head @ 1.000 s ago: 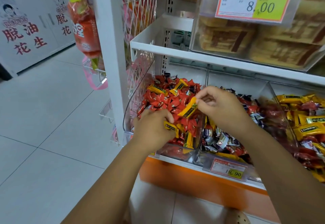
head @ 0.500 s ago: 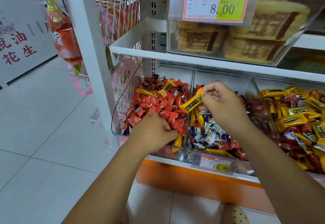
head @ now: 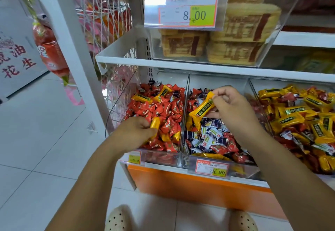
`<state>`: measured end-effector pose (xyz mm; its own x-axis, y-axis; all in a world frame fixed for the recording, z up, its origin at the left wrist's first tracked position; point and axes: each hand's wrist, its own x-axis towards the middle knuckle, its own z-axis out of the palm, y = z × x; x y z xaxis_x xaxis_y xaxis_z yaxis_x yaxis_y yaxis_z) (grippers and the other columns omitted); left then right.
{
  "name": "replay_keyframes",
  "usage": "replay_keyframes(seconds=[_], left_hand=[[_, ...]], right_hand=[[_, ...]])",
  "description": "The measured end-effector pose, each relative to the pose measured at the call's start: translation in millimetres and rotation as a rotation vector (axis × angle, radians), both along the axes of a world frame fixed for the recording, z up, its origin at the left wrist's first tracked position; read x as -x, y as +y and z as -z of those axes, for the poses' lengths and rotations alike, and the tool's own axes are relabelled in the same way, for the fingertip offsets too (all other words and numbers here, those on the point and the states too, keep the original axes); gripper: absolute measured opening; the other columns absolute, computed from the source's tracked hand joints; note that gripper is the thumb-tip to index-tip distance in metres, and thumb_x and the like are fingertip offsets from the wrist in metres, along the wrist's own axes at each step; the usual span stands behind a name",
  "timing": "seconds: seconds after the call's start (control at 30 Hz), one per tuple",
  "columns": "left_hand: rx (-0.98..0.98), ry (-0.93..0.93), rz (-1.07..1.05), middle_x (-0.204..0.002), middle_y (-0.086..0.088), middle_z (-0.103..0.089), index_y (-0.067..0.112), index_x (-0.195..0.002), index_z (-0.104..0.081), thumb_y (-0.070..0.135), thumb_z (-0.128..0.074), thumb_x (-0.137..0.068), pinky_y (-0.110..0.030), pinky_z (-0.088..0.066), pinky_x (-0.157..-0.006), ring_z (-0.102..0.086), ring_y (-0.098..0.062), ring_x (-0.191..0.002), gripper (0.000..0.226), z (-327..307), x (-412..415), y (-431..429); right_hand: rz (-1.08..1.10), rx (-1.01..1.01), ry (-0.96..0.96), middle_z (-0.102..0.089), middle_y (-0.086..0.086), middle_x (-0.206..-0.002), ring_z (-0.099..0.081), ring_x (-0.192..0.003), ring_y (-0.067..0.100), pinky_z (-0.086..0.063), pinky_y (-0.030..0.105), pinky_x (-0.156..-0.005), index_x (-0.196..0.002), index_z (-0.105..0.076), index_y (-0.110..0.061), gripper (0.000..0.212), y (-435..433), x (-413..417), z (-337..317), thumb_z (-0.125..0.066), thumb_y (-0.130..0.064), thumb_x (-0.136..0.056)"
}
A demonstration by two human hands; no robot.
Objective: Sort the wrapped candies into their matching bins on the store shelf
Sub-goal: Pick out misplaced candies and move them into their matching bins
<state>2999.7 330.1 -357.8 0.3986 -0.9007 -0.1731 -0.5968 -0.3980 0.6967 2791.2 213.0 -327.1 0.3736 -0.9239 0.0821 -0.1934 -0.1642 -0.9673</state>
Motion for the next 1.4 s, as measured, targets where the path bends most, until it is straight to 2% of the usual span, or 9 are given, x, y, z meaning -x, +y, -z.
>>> replay_keyframes(seconds=[0.1,0.23,0.4,0.53,0.63,0.77,1.0,1.2,1.4], left_hand=[[0.148,0.123,-0.073,-0.084,-0.003,-0.064,0.013,-0.09,-0.061,0.03,-0.058,-0.093,-0.028,-0.036,-0.074,-0.058,-0.017,-0.077,0.018,-4,1,4],[0.194,0.137,-0.087,-0.066,-0.001,-0.047,0.027,-0.075,-0.051,0.033,-0.047,-0.096,-0.029,-0.031,-0.059,-0.043,-0.018,-0.06,0.022,-6,13,-4],[-0.054,-0.048,-0.003,-0.063,0.002,-0.052,0.024,-0.082,-0.056,0.045,-0.063,-0.082,-0.028,-0.034,-0.058,-0.052,-0.016,-0.061,0.022,7,17,-16],[-0.225,-0.457,-0.028,-0.106,-0.002,-0.067,0.022,-0.124,-0.06,0.071,-0.062,-0.074,-0.031,-0.046,-0.073,-0.063,-0.024,-0.098,0.07,23,22,-22],[-0.258,-0.541,-0.101,-0.092,0.002,-0.066,0.024,-0.1,-0.066,0.069,-0.065,-0.072,-0.028,-0.042,-0.063,-0.062,-0.021,-0.082,0.053,29,30,-30],[-0.221,-0.43,-0.114,-0.078,0.003,-0.061,0.02,-0.097,-0.067,0.055,-0.069,-0.077,-0.027,-0.04,-0.063,-0.06,-0.022,-0.078,0.04,29,28,-30],[0.018,0.107,-0.187,-0.045,0.011,-0.047,0.016,-0.061,-0.057,0.04,-0.071,-0.083,-0.028,-0.029,-0.053,-0.042,-0.014,-0.051,0.035,1,7,-10],[0.041,0.301,0.012,-0.096,0.011,-0.074,0.028,-0.094,-0.074,0.047,-0.066,-0.083,-0.039,-0.041,-0.098,-0.06,-0.012,-0.102,0.023,-33,24,-4],[0.274,0.202,0.17,-0.048,0.012,-0.041,0.018,-0.085,-0.07,0.032,-0.065,-0.088,-0.015,-0.028,-0.044,-0.035,-0.003,-0.043,0.015,-46,72,-4]], right_hand=[[-0.037,0.044,0.083,-0.062,-0.001,-0.097,-0.067,-0.073,0.015,-0.057,0.035,-0.073,-0.094,-0.057,-0.027,0.012,3,-2,0,-0.047,-0.022,-0.099],[-0.068,0.152,0.18,-0.055,-0.005,-0.083,-0.047,-0.045,0.001,-0.037,0.012,-0.043,-0.102,-0.056,-0.024,0.017,12,-11,0,-0.04,-0.023,-0.102],[-0.062,0.13,0.217,-0.057,0.005,-0.073,-0.058,-0.065,0.028,-0.055,0.042,-0.065,-0.101,-0.055,-0.028,0.022,18,-24,-3,-0.033,-0.031,-0.103],[-0.035,0.134,0.235,-0.049,-0.002,-0.069,-0.047,-0.058,0.017,-0.052,0.042,-0.063,-0.099,-0.055,-0.028,0.022,17,-24,1,-0.034,-0.031,-0.103],[-0.037,0.136,0.237,-0.047,-0.007,-0.066,-0.042,-0.05,0.007,-0.046,0.036,-0.054,-0.1,-0.057,-0.025,0.022,14,-21,6,-0.036,-0.029,-0.103],[-0.022,0.143,0.241,-0.047,-0.004,-0.064,-0.035,-0.037,0.002,-0.029,0.014,-0.039,-0.102,-0.058,-0.024,0.023,11,-13,9,-0.036,-0.029,-0.103],[-0.05,0.021,0.249,-0.047,-0.023,-0.086,-0.049,-0.065,0.002,-0.037,0.022,-0.054,-0.101,-0.055,-0.023,0.02,7,0,10,-0.048,-0.041,-0.097],[-0.119,-0.029,0.187,-0.066,-0.002,-0.103,-0.06,-0.072,0.008,-0.047,0.021,-0.058,-0.105,-0.061,-0.03,0.012,17,37,2,-0.053,-0.03,-0.097],[-0.221,-0.418,-0.114,-0.066,-0.003,-0.104,-0.056,-0.054,0.009,-0.045,0.024,-0.047,-0.116,-0.062,-0.035,0.024,37,14,-1,-0.058,-0.039,-0.093]])
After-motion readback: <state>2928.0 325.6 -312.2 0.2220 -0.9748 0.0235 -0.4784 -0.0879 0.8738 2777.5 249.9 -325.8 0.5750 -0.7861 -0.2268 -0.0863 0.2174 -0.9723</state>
